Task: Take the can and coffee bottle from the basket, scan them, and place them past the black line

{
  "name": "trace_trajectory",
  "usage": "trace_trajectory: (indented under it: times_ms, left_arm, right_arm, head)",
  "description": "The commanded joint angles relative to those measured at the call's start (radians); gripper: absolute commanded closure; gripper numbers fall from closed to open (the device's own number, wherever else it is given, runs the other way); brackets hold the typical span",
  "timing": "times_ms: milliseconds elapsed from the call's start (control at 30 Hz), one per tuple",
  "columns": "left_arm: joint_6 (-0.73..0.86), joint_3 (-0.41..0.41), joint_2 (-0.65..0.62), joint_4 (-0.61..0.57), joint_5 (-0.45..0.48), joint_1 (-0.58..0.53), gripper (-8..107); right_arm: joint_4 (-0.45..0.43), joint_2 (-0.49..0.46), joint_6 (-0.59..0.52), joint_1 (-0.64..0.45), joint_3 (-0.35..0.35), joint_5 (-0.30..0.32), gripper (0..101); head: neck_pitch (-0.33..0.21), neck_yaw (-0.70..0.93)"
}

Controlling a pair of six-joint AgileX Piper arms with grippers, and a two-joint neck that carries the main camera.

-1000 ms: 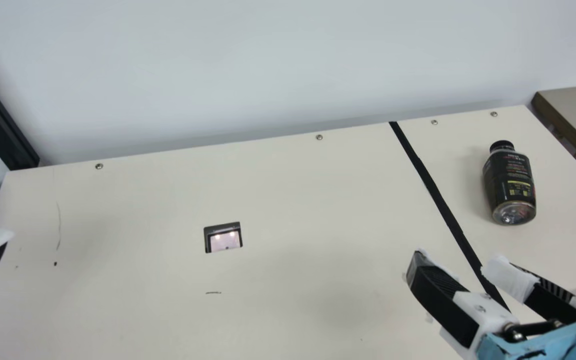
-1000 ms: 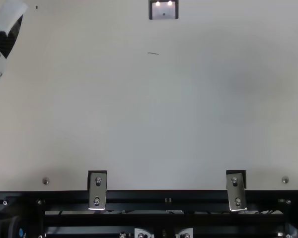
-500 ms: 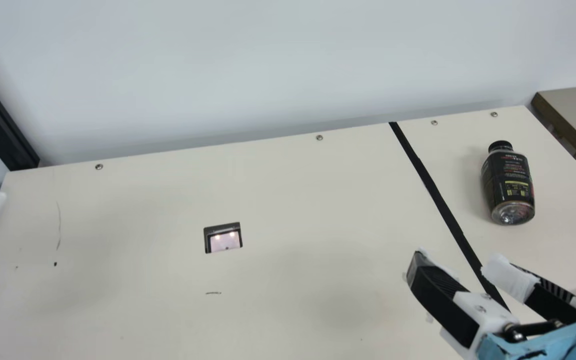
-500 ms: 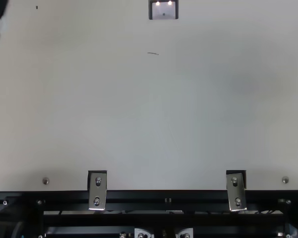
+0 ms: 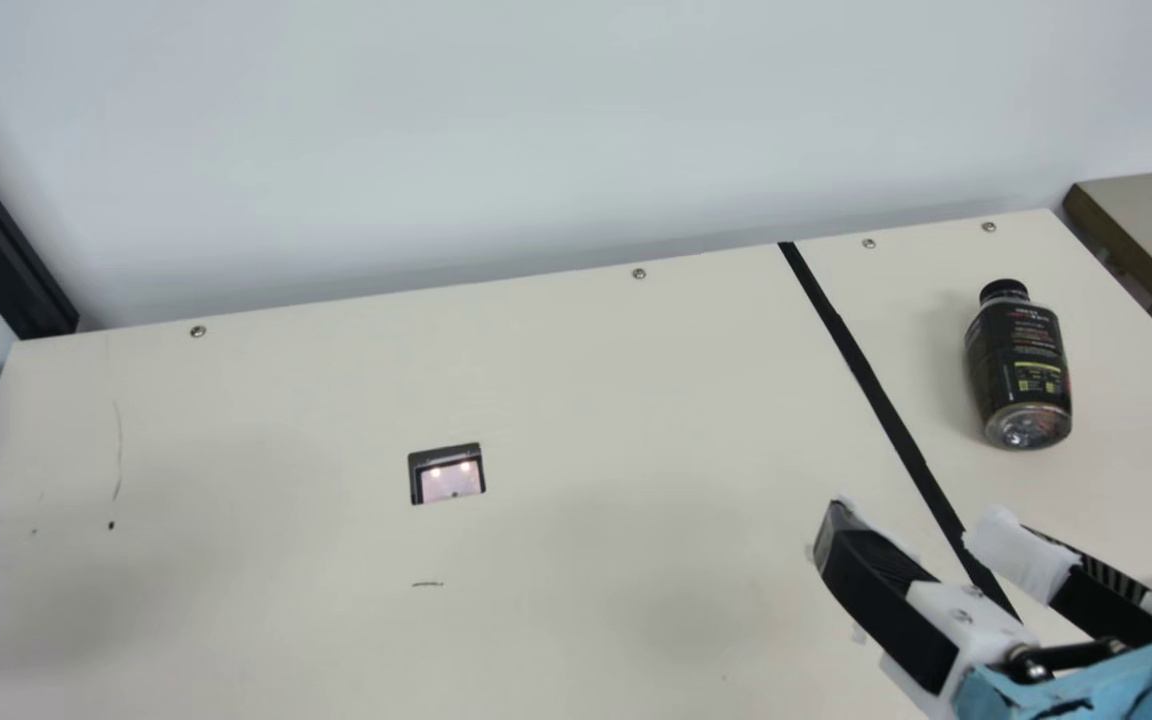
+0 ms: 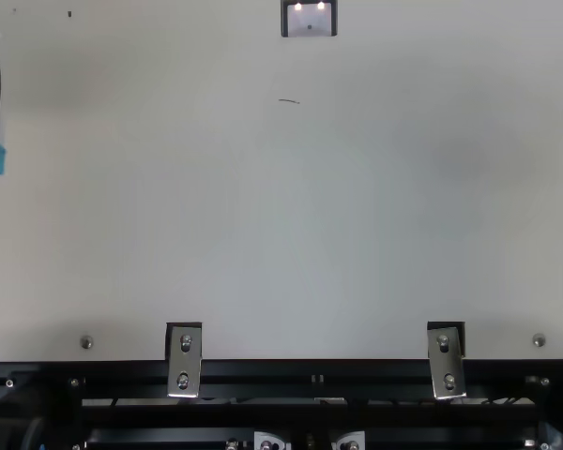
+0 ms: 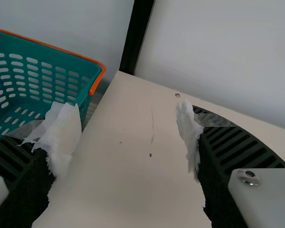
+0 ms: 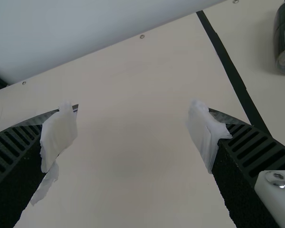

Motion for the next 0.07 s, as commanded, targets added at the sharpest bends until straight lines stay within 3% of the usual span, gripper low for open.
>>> trace_trajectory:
  times_ms: [0,33]
  left_arm:
    - [0.000,0.000,0.000,0.000,0.000,0.000,9]
    - [0.000,0.000,0.000,0.000,0.000,0.000,9]
  right_arm:
    - [0.000,0.000,0.000,0.000,0.000,0.000,0]
    - [0.001,0.000,0.000,0.000,0.000,0.000,0]
  head:
    - [-0.003,0.007]
    - [-0.003,0.007]
